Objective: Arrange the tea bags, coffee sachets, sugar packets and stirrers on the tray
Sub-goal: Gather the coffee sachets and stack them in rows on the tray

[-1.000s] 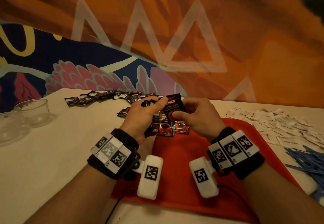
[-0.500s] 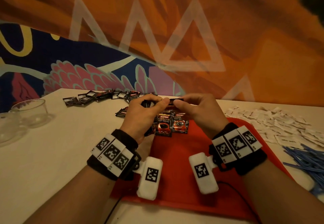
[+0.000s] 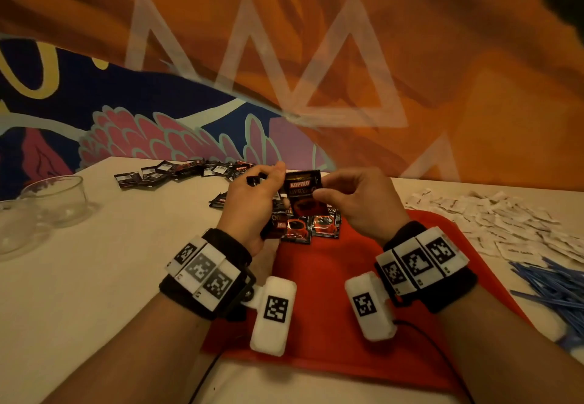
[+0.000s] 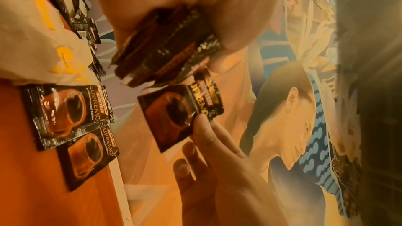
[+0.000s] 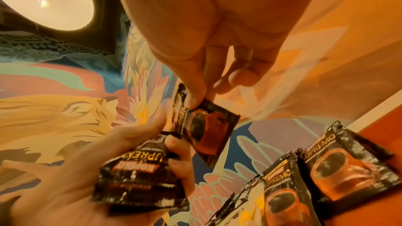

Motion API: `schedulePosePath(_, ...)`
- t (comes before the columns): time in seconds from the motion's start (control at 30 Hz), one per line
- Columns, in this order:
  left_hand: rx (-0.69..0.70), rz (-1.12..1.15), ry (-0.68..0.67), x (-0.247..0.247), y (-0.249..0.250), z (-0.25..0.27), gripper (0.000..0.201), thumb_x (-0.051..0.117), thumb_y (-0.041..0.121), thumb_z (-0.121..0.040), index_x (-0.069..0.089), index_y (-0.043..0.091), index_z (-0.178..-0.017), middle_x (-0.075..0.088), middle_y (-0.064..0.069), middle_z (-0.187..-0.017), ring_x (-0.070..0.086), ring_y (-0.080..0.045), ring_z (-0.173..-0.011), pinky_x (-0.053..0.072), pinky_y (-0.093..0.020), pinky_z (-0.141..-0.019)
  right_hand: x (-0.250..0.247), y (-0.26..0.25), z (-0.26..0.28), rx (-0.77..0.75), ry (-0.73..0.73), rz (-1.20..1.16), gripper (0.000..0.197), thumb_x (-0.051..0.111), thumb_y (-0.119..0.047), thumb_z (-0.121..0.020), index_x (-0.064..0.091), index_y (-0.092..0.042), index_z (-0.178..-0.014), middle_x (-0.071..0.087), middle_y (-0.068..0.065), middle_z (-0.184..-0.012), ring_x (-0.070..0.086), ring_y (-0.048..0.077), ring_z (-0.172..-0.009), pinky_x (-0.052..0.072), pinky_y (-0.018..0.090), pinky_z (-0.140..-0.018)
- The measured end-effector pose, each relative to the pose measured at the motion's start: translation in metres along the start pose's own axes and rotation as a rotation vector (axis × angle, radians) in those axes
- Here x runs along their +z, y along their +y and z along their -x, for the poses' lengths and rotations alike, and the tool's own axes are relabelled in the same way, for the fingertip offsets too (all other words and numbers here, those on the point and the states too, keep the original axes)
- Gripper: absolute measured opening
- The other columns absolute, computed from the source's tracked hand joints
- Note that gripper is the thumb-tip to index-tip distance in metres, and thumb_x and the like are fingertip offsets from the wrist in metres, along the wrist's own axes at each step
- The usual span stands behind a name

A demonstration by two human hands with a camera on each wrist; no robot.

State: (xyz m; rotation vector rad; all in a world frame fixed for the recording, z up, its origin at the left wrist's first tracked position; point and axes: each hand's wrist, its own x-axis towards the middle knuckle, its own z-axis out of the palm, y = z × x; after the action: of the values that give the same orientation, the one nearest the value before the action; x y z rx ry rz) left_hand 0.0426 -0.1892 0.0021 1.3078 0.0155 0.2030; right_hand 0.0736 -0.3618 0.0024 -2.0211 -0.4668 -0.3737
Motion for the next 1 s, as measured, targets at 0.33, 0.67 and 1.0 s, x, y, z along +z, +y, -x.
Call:
schedulePosePath(0.33, -0.14, 0.218, -0.026, -0.016, 0.002, -0.015, 0.004, 0.06, 0.014, -0.097, 0.06, 0.017, -0.095, 0.064, -0.004, -0.078, 0.055, -0.012, -0.058, 0.044, -0.026, -0.055, -0.018, 0.034, -0.026, 0.547, -0.185, 0.194, 0.01, 0.077, -0.017, -0.085, 0.071, -0.014, -0.078, 0.072, 0.004, -0.067, 0.067, 0.015, -0.066, 0.055, 0.031, -0.063)
schedulePosePath(0.67, -0.206, 0.266, -0.059, -0.019, -0.001, -0.021, 0.004, 0.061, 0.013, -0.096, 0.061, 0.016, -0.099, 0.065, -0.005, -0.08, 0.057, -0.013, -0.061, 0.048, -0.026, -0.057, -0.007, 0.039, -0.038, 0.741, -0.252, 0.215, 0.021, 0.077, -0.016, -0.084, 0.073, -0.001, -0.098, 0.073, 0.007, -0.073, 0.057, 0.012, -0.058, 0.045, 0.027, -0.059)
schedulePosePath(1.0, -0.249, 0.3, -0.085, -0.021, 0.0, -0.02, 0.005, 0.06, 0.014, -0.096, 0.06, 0.015, -0.101, 0.064, -0.006, -0.081, 0.056, -0.012, -0.061, 0.05, -0.024, -0.054, -0.005, 0.041, -0.039, 0.809, -0.239, 0.141, 0.027, 0.077, -0.011, -0.083, 0.068, 0.002, -0.106, 0.071, 0.01, -0.076, 0.064, 0.011, -0.052, 0.047, 0.024, -0.048)
